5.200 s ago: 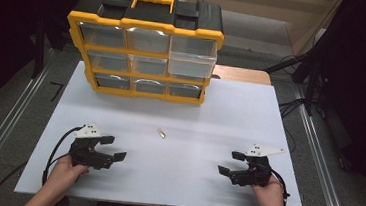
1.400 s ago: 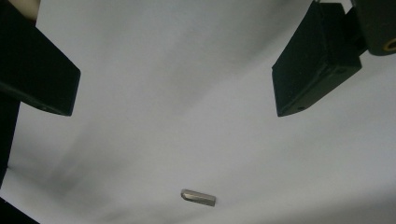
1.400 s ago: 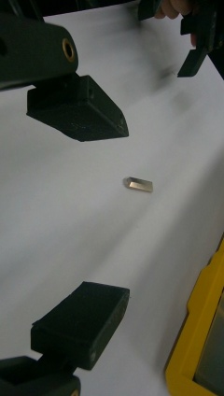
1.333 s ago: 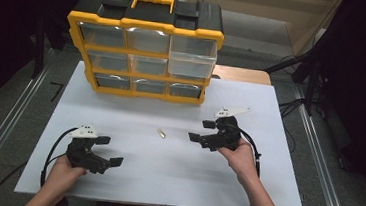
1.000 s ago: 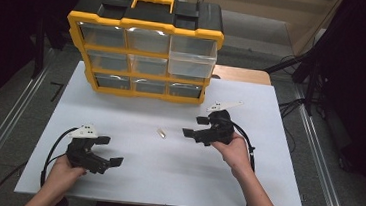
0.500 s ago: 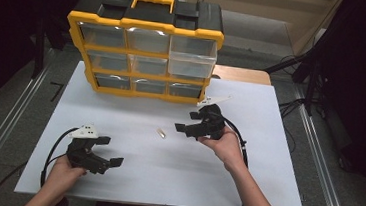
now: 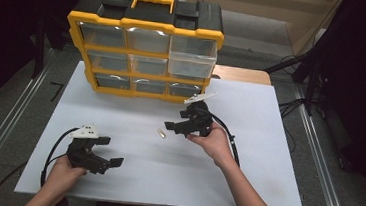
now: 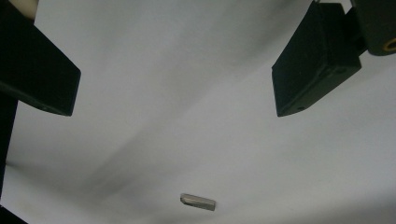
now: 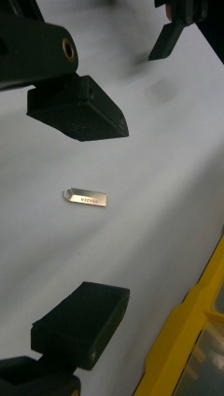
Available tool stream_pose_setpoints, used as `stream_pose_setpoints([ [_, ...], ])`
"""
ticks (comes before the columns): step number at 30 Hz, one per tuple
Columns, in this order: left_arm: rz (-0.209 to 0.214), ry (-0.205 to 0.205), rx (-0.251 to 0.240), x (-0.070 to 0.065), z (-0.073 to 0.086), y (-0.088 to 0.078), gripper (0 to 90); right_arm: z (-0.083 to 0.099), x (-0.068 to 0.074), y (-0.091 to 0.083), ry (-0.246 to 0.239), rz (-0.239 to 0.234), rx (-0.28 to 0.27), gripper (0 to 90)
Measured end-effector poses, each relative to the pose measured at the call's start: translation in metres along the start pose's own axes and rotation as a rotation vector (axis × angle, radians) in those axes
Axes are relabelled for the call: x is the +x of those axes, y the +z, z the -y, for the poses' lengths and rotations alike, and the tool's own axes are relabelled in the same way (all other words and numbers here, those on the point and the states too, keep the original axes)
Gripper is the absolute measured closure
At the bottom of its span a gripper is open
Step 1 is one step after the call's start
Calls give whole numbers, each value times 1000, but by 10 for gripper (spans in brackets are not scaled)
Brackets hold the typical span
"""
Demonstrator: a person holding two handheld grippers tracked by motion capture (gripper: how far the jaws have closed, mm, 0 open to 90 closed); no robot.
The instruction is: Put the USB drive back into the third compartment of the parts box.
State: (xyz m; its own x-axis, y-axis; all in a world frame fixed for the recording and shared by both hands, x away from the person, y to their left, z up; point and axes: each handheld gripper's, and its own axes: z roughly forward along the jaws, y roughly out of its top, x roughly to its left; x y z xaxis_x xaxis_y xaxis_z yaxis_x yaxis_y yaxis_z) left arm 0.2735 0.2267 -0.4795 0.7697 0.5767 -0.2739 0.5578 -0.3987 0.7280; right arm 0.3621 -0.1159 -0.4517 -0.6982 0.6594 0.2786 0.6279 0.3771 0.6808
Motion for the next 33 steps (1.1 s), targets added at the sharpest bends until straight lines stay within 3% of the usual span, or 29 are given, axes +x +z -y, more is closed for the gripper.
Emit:
stream_pose_setpoints([
  [9,3,2,5,0,0,0,19,-4,3,14,0,-33,16,182],
  [22,0,10,12,-2,1,0,20,-3,9,35,6,-40,79,194],
  [33,-2,8,11,-3,3,-3,20,2,6,48,6,-8,115,228],
])
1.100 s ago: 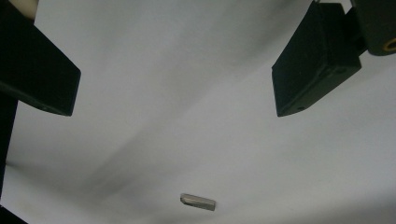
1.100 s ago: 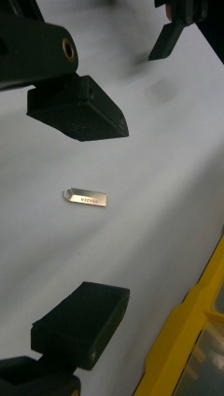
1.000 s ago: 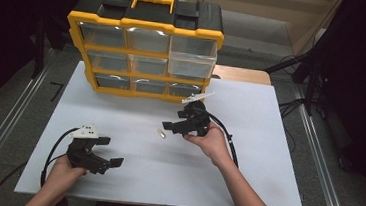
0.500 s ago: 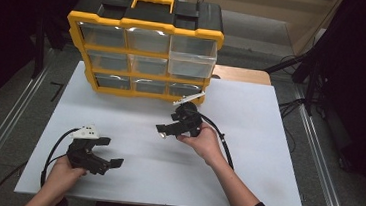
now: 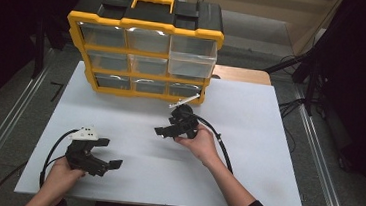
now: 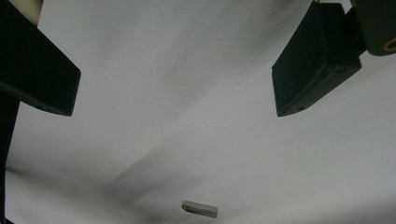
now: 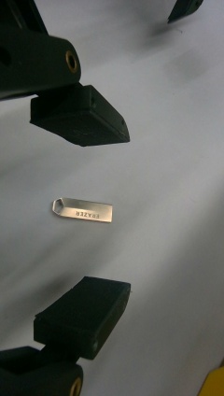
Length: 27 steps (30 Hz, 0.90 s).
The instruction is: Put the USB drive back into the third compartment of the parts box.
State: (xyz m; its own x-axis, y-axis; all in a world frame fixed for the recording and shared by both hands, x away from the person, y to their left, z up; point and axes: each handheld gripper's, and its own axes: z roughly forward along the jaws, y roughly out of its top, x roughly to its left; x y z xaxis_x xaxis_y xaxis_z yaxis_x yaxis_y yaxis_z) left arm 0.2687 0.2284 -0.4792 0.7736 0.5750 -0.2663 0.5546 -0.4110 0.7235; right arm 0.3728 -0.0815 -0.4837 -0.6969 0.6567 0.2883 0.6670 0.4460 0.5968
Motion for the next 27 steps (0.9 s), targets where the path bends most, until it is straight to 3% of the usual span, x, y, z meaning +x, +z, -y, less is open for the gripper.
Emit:
stream_pose_setpoints([
  [8,1,-1,-6,0,1,-1,19,5,1,12,-15,35,25,315],
  [11,2,-1,-5,0,1,-1,19,7,3,17,-26,45,30,396],
  [13,2,0,-6,0,1,-1,20,8,6,17,-41,79,28,441],
  [16,1,-1,-8,0,1,-1,19,10,6,16,-41,56,24,525],
  [20,1,-2,-5,0,1,-1,19,13,8,16,-53,96,9,624],
  [27,1,-1,-5,0,1,-1,19,18,6,16,-58,102,-15,755],
])
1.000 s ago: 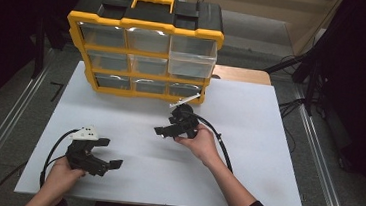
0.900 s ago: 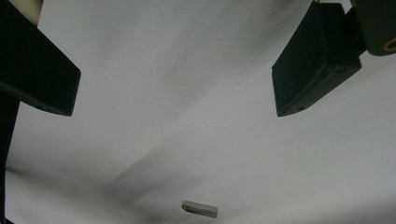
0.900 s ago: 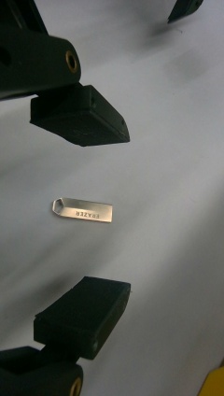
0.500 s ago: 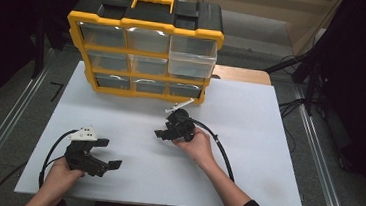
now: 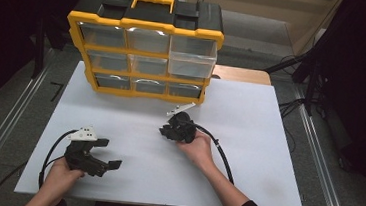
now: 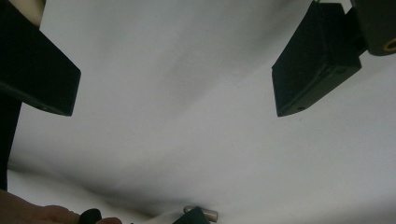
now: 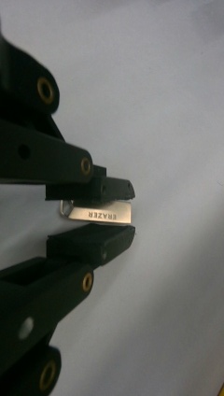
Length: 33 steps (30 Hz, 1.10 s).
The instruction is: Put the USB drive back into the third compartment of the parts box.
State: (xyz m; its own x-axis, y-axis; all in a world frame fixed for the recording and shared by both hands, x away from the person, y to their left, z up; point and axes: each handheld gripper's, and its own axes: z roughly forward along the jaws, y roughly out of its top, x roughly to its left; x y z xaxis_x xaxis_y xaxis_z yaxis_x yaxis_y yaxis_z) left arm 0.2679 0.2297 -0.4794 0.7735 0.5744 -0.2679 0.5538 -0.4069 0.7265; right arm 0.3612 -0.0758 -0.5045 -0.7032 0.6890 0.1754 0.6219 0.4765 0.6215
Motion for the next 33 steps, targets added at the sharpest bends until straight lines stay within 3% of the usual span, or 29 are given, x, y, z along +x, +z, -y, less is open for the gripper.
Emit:
stream_pose_setpoints([
  [7,1,0,0,0,0,0,20,0,-4,0,-11,-32,0,763],
  [18,-1,2,4,0,0,0,20,-6,-10,-5,-6,-154,58,764],
  [27,2,2,5,0,0,0,19,-9,-13,-22,-81,-257,54,764],
  [33,4,0,10,0,-1,1,19,-12,-15,-34,-141,-299,78,765],
])
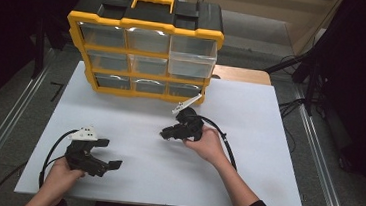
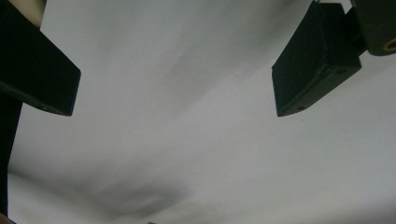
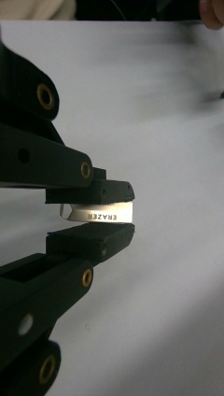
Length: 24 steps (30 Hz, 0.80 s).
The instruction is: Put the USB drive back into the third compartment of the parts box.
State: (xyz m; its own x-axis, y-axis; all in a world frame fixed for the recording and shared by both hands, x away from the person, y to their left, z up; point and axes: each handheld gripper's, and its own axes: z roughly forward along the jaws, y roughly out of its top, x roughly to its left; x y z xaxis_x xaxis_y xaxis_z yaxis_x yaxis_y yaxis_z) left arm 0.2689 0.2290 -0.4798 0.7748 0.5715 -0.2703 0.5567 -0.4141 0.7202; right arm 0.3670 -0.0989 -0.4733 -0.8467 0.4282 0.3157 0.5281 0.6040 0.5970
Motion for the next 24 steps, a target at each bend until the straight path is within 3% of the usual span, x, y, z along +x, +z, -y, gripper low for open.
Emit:
stream_pose_setpoints([
  [13,10,-4,4,1,-1,2,20,0,4,-22,-75,-64,38,765],
  [24,11,-4,8,1,-2,4,19,-3,10,-38,-111,-77,48,765],
])
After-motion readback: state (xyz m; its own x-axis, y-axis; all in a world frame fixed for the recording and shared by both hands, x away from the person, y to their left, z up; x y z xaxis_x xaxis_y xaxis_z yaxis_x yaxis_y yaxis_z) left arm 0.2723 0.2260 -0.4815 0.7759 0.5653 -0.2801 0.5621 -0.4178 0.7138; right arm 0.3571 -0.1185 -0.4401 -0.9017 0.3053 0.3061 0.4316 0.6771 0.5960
